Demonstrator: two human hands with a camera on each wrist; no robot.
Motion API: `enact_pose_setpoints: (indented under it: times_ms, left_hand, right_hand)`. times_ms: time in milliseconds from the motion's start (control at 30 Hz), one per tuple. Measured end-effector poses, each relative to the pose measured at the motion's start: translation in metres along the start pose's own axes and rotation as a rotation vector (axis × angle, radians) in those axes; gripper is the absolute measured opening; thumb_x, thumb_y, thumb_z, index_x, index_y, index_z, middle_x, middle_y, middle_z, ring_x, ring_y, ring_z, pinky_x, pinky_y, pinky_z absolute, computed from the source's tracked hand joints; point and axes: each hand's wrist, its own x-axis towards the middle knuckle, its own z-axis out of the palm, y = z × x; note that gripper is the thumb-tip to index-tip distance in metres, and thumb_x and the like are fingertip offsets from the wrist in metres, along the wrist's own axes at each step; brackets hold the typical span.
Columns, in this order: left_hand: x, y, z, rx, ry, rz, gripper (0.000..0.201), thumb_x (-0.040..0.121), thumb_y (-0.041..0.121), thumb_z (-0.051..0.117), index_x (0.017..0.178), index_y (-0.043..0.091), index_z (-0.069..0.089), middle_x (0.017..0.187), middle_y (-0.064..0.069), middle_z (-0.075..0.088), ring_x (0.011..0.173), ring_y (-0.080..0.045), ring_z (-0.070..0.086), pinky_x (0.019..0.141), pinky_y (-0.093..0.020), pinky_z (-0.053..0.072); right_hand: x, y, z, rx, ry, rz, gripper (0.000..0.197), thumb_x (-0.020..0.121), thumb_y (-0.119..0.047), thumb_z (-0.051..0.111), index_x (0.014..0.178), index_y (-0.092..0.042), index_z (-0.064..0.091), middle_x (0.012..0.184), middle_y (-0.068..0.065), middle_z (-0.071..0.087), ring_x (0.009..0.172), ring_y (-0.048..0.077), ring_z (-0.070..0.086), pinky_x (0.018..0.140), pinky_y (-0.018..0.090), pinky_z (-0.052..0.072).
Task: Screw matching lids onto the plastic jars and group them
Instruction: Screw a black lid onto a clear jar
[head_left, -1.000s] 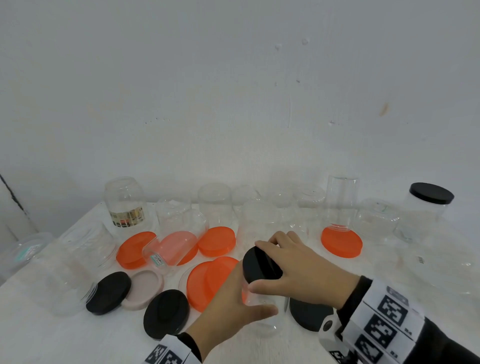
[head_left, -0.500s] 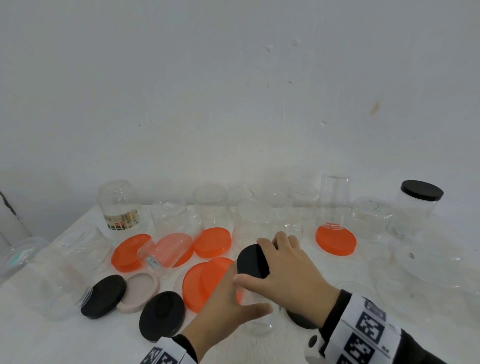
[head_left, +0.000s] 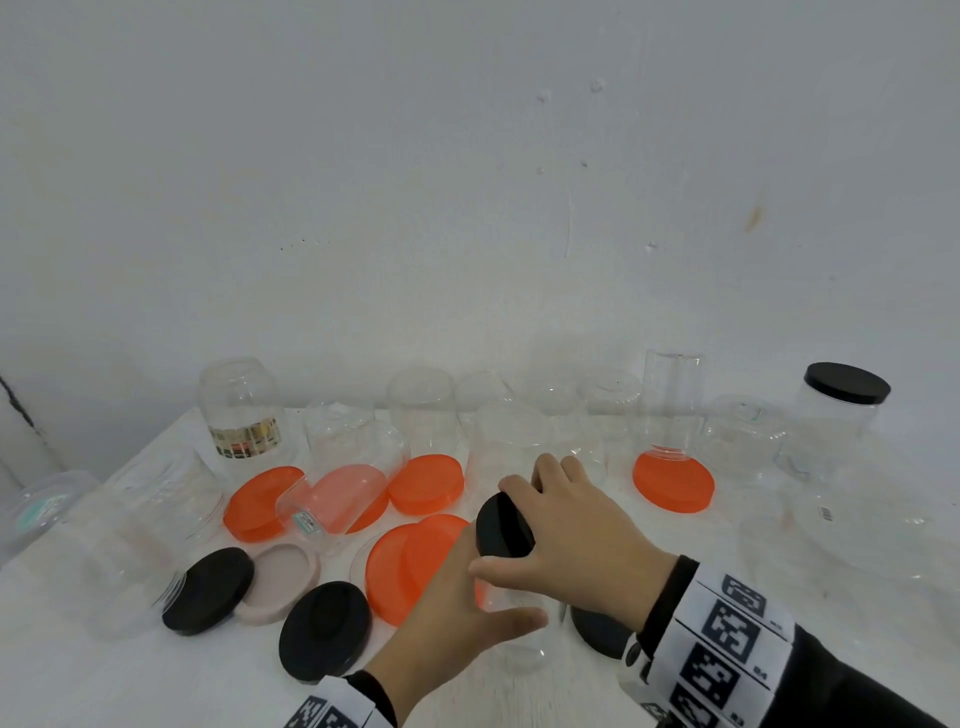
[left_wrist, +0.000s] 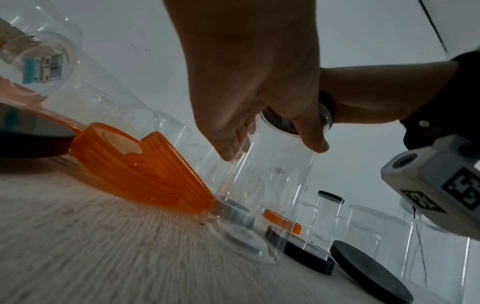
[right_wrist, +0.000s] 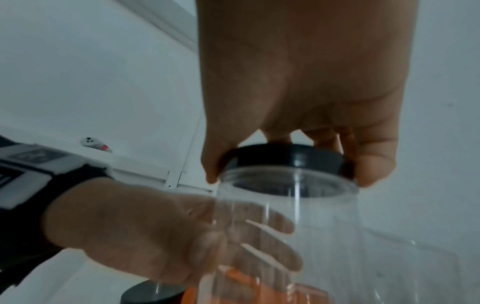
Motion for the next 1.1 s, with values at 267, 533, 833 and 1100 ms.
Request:
enact_pose_setpoints:
  times_ms: [267,533,833,1100]
  left_hand:
    - [0.0,0.0,0.0,-0.035,-0.001,-0.044,0.091,0.064,0.046,0.085,0.135,0.053,0.029,0.134,0.029,0.047,0.128,0.004,0.043,0.111,-0.036,0.037]
    - [0.0,-0.001,-0.001,-0.008,-0.009,-0.057,0.098,0.065,0.05,0.083,0.142,0.051,0.023,0.137,0.033,0.043,0.131,0.007,0.038,0.114,-0.038,0.034]
    - [0.0,0.0,0.0,-0.028,-0.009,-0.053,0.092,0.064,0.049,0.084,0.138,0.048,0.03,0.135,0.026,0.048,0.129,0.001,0.043,0.111,-0.038,0.037]
    - [-0.001,0.001,-0.001,-0.007,-0.027,-0.034,0.092,0.068,0.047,0.083,0.14,0.051,0.026,0.135,0.033,0.045,0.127,0.01,0.041,0.111,-0.032,0.037]
  right_hand:
    - [0.007,0.02,-0.027,0.292,-0.308,-0.159,0.066,0.081,-0.045,0.066,0.14,-0.043,0.037,0.128,-0.015,0.034,0.114,0.006,0.026,0.094,0.025,0.039]
    - [0.006,0.013,-0.015,0.115,-0.159,-0.048,0.077,0.075,-0.074,0.055,0.14,-0.036,0.037,0.112,-0.005,0.035,0.106,0.014,0.031,0.092,0.032,0.042]
    - [0.011,0.021,-0.022,0.253,-0.297,-0.177,0.067,0.08,-0.053,0.065,0.141,-0.047,0.035,0.123,-0.012,0.036,0.112,0.008,0.026,0.097,0.029,0.038]
    - [0.01,0.018,-0.004,0.196,-0.121,-0.156,0.071,0.079,-0.071,0.055,0.14,-0.039,0.038,0.119,-0.011,0.037,0.108,0.009,0.028,0.094,0.026,0.035]
